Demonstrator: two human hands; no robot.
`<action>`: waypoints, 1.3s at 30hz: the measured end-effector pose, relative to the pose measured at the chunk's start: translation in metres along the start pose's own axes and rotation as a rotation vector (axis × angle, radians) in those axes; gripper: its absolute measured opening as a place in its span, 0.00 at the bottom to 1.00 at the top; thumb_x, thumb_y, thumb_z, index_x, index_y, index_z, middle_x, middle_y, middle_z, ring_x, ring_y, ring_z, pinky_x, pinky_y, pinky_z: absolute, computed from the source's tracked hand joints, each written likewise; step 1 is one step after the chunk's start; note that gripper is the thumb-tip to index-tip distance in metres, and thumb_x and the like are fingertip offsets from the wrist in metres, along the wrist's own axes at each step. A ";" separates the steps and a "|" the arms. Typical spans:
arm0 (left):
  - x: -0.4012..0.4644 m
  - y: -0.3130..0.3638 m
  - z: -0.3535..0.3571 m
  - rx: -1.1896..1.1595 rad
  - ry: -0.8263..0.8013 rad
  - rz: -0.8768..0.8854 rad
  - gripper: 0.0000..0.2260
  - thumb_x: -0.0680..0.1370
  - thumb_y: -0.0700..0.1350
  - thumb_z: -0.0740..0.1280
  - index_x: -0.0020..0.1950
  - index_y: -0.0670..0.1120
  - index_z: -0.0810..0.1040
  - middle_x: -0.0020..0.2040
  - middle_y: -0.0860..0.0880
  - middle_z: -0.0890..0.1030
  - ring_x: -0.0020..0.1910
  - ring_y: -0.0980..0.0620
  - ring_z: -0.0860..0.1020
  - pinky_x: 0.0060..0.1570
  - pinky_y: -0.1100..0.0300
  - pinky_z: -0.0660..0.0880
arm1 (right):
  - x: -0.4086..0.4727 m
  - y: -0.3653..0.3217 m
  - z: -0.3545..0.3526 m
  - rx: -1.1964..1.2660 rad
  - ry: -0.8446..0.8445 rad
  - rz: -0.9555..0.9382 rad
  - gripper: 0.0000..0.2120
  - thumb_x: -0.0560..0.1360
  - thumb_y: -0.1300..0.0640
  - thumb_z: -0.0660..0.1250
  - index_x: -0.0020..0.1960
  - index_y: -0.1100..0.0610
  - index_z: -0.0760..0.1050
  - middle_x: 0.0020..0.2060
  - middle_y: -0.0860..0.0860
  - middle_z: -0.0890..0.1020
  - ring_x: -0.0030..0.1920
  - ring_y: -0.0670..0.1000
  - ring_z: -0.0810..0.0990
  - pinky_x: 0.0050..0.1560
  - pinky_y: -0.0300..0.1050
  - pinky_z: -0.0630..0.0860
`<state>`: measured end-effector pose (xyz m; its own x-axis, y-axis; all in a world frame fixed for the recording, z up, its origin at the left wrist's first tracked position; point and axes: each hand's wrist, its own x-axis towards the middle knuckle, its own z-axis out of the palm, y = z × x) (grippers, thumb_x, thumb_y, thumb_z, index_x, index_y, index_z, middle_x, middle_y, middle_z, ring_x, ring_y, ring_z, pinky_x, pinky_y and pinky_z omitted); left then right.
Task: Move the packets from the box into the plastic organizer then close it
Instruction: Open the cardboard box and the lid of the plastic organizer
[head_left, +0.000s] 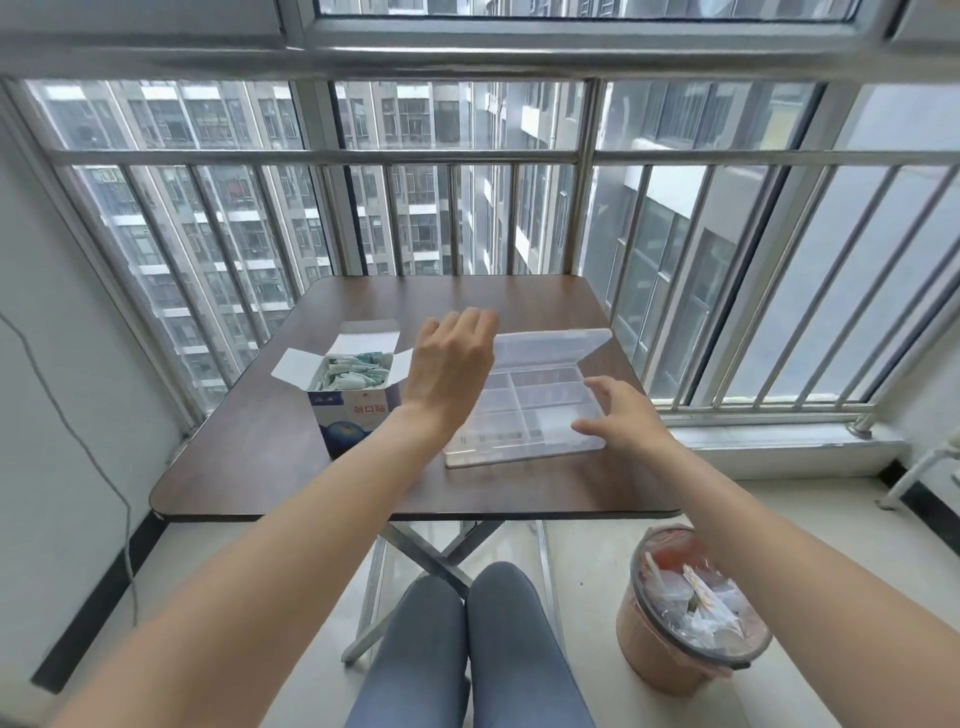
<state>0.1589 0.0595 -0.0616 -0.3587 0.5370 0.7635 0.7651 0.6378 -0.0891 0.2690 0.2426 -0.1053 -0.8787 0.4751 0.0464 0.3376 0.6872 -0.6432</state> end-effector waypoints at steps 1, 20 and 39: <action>0.004 0.001 0.000 -0.071 0.067 -0.042 0.20 0.61 0.27 0.72 0.43 0.43 0.68 0.29 0.48 0.72 0.24 0.49 0.69 0.28 0.58 0.68 | 0.004 -0.004 -0.003 -0.036 -0.024 -0.023 0.33 0.70 0.61 0.73 0.72 0.58 0.64 0.70 0.55 0.68 0.69 0.53 0.67 0.64 0.40 0.62; 0.000 -0.001 0.061 -0.235 -1.099 -0.184 0.55 0.60 0.75 0.66 0.77 0.56 0.42 0.78 0.44 0.44 0.77 0.45 0.43 0.73 0.39 0.46 | 0.050 -0.011 0.016 -0.405 -0.232 -0.110 0.40 0.72 0.56 0.68 0.77 0.57 0.50 0.76 0.50 0.51 0.74 0.52 0.52 0.71 0.46 0.57; -0.001 0.001 0.055 -0.235 -1.079 -0.165 0.54 0.61 0.75 0.66 0.77 0.55 0.43 0.78 0.45 0.47 0.77 0.45 0.45 0.73 0.40 0.45 | 0.049 -0.011 0.025 -0.376 -0.258 -0.051 0.38 0.73 0.58 0.65 0.77 0.59 0.49 0.77 0.51 0.46 0.76 0.50 0.46 0.74 0.45 0.52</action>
<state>0.1301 0.0899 -0.0977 -0.6540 0.7264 -0.2113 0.7065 0.6863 0.1727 0.2136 0.2446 -0.1148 -0.9366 0.3158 -0.1520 0.3490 0.8806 -0.3204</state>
